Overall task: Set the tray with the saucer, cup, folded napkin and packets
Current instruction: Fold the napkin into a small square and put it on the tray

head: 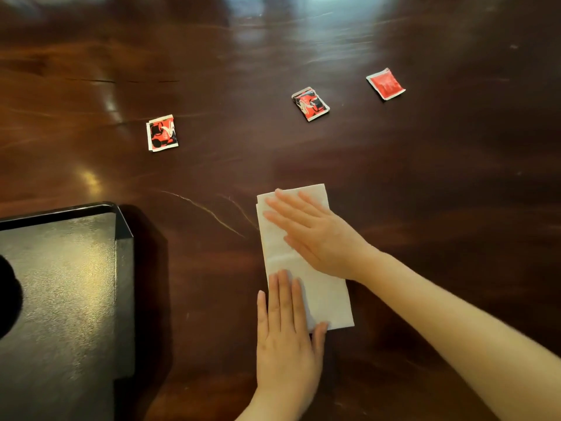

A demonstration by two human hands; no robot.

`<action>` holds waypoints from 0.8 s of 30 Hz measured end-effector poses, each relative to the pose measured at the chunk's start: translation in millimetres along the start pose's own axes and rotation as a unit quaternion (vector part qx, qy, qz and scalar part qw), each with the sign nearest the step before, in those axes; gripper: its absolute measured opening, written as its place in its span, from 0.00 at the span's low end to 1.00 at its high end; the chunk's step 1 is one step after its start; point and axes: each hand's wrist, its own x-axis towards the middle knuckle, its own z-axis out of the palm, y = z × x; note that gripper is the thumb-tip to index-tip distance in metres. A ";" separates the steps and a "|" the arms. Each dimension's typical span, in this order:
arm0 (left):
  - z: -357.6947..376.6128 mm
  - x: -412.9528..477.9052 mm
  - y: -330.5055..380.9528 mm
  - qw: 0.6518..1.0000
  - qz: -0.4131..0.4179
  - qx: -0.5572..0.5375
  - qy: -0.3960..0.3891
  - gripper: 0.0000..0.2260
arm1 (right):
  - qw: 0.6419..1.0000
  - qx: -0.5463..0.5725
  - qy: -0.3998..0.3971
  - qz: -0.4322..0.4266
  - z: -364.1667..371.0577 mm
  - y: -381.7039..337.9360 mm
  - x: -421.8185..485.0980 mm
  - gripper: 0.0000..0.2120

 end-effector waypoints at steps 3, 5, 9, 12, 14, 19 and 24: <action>14.1 3.4 -4.8 1.000 0.002 0.006 0.008 0.31 | 0.985 -0.073 -0.115 -0.101 8.8 9.6 8.2 0.25; 18.1 4.1 -4.6 1.000 0.000 0.002 0.003 0.32 | 0.980 -0.097 -0.128 -0.114 12.6 21.1 13.0 0.26; 21.2 2.6 -5.1 1.000 -0.005 0.015 0.012 0.32 | 0.985 -0.129 -0.087 -0.076 9.5 43.0 31.0 0.25; 13.7 1.7 -2.9 1.000 -0.001 0.024 0.009 0.32 | 0.991 -0.112 -0.076 0.008 4.8 53.8 44.4 0.25; 8.6 0.4 -3.4 1.000 -0.001 0.025 0.008 0.32 | 0.991 -0.108 -0.075 0.024 4.5 55.8 46.5 0.26; -2.5 14.7 14.3 0.994 0.089 0.004 0.059 0.28 | 0.992 -0.110 -0.067 0.017 4.3 52.8 45.2 0.25; 8.4 36.9 18.6 0.994 0.104 0.030 0.018 0.27 | 0.992 -0.100 -0.072 0.012 2.5 54.7 44.3 0.25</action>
